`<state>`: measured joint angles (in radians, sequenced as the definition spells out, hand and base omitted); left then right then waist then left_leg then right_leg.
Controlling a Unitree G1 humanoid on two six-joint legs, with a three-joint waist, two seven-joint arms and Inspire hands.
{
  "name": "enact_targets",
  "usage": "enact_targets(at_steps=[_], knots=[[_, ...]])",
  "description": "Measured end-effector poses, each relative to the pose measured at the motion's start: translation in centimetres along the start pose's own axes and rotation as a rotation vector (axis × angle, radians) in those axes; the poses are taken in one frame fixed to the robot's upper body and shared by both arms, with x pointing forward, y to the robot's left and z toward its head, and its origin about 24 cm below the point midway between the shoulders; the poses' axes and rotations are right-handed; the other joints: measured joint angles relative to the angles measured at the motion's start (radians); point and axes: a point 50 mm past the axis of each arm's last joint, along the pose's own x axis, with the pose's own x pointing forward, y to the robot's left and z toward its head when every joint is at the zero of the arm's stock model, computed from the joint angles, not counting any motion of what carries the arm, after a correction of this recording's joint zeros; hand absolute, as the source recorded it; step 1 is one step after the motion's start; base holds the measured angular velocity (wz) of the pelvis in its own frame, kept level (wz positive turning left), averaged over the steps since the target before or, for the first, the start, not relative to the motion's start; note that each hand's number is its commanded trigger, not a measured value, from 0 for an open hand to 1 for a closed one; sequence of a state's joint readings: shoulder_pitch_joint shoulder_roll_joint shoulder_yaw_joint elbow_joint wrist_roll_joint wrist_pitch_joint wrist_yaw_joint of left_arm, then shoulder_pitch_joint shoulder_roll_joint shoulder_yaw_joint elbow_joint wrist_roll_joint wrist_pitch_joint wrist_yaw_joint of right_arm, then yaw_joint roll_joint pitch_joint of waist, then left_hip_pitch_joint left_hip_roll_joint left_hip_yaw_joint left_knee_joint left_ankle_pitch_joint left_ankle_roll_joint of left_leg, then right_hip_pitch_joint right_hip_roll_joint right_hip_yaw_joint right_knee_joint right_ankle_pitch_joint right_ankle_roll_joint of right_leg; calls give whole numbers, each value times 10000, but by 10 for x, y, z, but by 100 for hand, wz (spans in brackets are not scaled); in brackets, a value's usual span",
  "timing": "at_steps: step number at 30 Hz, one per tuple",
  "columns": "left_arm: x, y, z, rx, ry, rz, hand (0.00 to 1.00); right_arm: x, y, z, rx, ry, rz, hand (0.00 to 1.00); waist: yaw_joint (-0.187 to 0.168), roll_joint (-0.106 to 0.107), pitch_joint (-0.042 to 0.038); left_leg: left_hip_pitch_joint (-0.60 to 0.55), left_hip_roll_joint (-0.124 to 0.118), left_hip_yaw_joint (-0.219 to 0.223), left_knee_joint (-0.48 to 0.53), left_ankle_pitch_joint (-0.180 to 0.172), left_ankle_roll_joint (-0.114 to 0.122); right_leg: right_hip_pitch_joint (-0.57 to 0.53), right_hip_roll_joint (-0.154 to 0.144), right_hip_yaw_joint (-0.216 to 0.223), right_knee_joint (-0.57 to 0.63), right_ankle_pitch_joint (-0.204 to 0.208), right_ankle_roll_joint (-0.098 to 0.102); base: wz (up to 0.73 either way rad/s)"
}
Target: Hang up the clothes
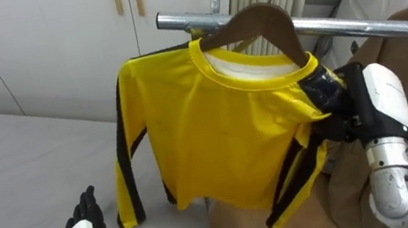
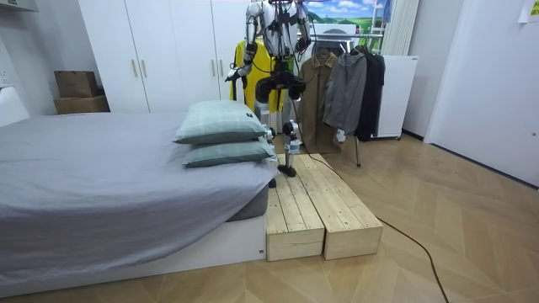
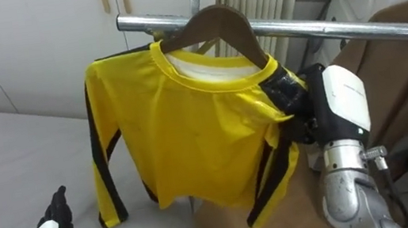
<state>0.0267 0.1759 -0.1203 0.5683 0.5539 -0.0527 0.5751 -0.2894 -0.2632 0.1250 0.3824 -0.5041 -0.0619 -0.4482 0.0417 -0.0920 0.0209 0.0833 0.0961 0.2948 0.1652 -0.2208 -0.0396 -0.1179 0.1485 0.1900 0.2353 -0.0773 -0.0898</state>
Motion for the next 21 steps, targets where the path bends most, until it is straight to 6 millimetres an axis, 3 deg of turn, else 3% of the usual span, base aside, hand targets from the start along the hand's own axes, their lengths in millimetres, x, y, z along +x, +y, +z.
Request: enact_targets(at_steps=[10,14,21], knots=[[2,-1,3,248,-193,-226,0,10,-6,-24,65,1169,-67,100,179,-153,49,-50,-18,-82,2,9,-11,0,-21,-45,-54,-1,2,1],[4,1,4,229,-245,-167,0,8,-7,-43,533,2249,17,100,139,-152,48,-9,-14,-195,-10,9,-10,123,-55,-171,-162,13,3,9],[9,2,10,156,-399,-66,0,7,-11,-56,2229,3383,-14,100,75,-127,48,-4,1,-240,24,9,-11,174,-67,-256,-188,12,0,2]])
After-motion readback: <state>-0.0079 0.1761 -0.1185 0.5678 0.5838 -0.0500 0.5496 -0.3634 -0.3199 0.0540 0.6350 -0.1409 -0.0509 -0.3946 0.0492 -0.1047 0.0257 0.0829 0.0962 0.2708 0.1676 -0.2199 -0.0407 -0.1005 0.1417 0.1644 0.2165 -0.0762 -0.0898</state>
